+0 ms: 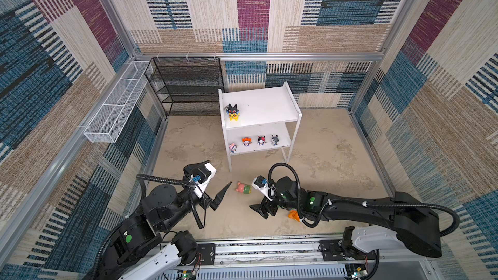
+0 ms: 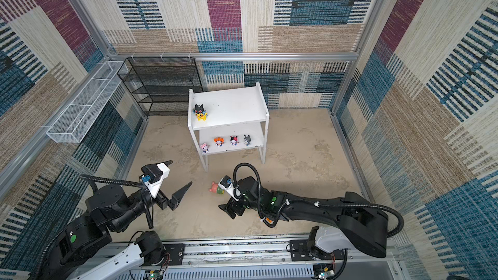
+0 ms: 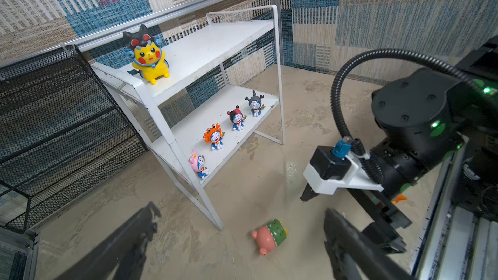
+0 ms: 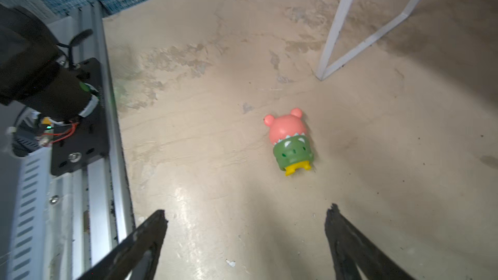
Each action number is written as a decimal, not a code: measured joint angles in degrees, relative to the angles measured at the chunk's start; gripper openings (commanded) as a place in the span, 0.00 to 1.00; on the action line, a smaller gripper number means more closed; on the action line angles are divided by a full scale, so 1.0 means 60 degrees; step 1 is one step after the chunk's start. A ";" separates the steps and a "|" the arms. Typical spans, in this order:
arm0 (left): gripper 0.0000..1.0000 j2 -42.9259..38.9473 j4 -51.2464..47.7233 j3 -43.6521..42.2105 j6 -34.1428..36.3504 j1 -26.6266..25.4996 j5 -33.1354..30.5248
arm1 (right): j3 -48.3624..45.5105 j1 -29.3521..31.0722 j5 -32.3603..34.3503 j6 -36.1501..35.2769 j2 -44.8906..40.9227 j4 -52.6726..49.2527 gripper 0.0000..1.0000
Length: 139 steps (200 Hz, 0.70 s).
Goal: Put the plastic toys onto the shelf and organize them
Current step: 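Open the right gripper and withdraw it from the shelf toward the floor figures, then lower the right gripper over the orange figure lying beside the floor Pikachu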
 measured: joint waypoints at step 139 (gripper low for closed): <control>0.99 -0.0240 -0.0248 -0.0466 -0.0040 0.0022 -0.0029 | -0.0572 0.0423 0.2437 0.7890 -0.3785 -0.6710 0.92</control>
